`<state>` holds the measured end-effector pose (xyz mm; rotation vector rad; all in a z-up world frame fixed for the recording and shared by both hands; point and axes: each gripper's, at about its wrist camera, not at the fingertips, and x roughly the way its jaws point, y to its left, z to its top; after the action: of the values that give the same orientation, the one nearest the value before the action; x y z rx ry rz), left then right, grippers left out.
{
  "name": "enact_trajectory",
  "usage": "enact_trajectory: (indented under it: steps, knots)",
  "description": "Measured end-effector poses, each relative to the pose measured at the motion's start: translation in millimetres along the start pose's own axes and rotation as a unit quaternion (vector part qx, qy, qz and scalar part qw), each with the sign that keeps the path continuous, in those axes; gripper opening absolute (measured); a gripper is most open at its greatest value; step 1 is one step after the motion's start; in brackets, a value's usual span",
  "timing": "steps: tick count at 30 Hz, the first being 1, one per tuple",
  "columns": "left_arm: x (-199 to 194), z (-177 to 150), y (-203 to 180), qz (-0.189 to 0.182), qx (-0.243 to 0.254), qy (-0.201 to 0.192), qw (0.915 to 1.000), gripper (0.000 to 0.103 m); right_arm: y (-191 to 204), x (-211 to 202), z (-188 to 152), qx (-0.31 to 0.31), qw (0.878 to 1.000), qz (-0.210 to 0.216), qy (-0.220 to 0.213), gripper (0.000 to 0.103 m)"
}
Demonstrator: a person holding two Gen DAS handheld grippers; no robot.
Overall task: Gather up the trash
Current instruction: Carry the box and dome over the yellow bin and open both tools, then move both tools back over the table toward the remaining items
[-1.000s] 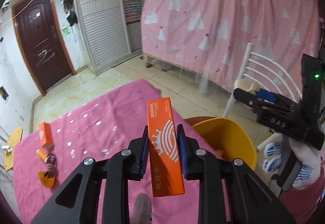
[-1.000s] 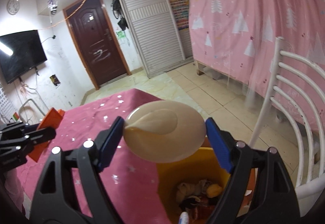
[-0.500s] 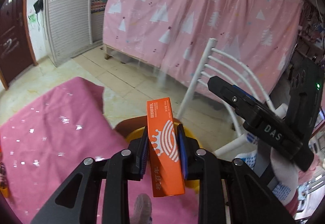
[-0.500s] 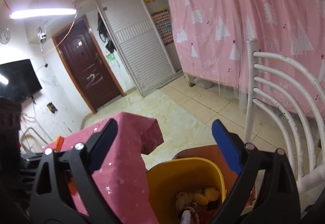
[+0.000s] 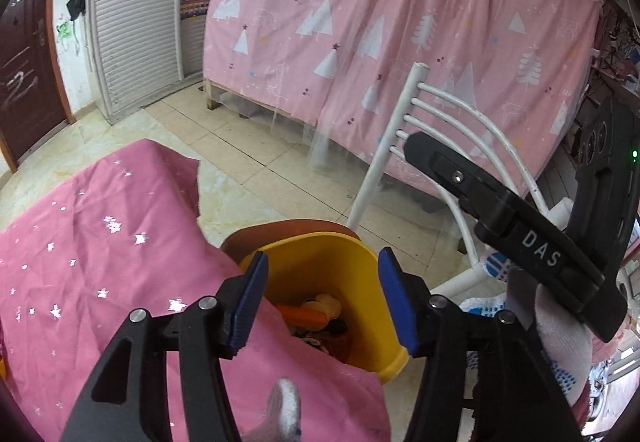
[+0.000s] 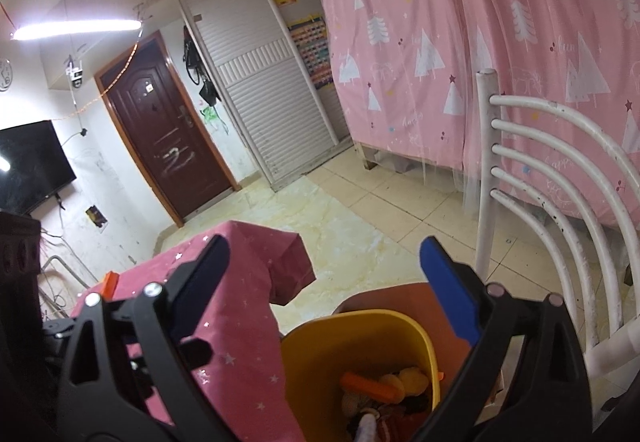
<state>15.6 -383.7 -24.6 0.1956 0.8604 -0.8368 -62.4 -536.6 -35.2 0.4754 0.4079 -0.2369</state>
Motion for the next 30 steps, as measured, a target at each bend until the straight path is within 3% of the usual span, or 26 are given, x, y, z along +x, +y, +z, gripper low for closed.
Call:
enact_trajectory:
  steps: [14, 30]
  knots:
    - [-40, -5, 59, 0.032, -0.041, -0.028, 0.9983, 0.052, 58, 13, -13, -0.037, 0.998, 0.033, 0.028, 0.092]
    - [-93, -27, 156, 0.058, -0.111, -0.062, 0.9902, 0.058, 167, 35, -24, -0.118, 0.989, 0.063, 0.059, 0.093]
